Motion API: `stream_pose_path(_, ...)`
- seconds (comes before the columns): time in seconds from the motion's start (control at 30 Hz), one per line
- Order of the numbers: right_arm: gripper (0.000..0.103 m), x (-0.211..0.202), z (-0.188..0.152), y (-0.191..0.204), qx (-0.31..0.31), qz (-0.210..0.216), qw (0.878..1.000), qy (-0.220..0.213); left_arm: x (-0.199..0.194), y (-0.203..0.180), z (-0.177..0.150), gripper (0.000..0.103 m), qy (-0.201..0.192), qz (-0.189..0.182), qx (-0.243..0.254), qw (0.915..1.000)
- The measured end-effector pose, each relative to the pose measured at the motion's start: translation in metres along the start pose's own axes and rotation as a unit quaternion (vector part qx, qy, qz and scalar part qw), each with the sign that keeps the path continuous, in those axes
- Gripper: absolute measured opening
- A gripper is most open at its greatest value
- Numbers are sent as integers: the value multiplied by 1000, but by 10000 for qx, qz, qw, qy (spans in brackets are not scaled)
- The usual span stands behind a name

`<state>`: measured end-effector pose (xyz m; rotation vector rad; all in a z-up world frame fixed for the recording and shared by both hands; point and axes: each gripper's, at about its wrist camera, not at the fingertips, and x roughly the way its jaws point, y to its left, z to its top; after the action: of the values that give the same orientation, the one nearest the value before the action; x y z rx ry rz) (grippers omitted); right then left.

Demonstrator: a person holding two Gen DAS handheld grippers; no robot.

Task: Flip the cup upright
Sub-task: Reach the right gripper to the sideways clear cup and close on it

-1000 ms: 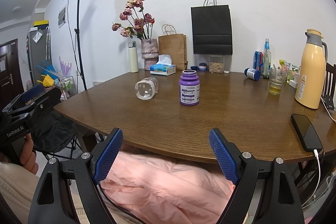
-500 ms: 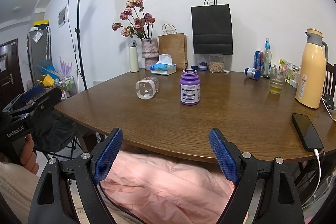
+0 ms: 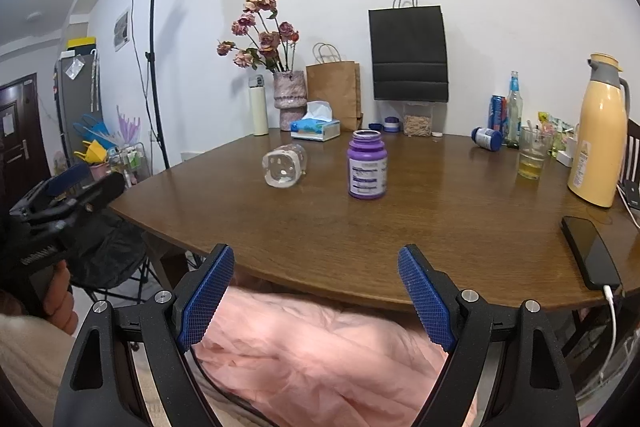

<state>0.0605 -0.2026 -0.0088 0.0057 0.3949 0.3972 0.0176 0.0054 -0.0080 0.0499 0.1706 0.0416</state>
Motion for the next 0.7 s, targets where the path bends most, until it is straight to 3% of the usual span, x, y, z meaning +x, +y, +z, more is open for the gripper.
stream_pose_path(0.23,88,58,31,18,-169,539,9983,146,76,45,11,103,681,446,-678,9944)
stream_pose_path(0.43,88,140,59,38,-357,1123,9899,789,143,74,21,103,1308,667,-591,9874)
stream_pose_path(0.6,88,214,87,66,-719,868,9887,986,198,105,27,103,1708,648,-983,9782)
stream_pose_path(0.7,88,279,101,67,-550,793,9850,1431,224,111,31,103,1886,636,-900,9758)
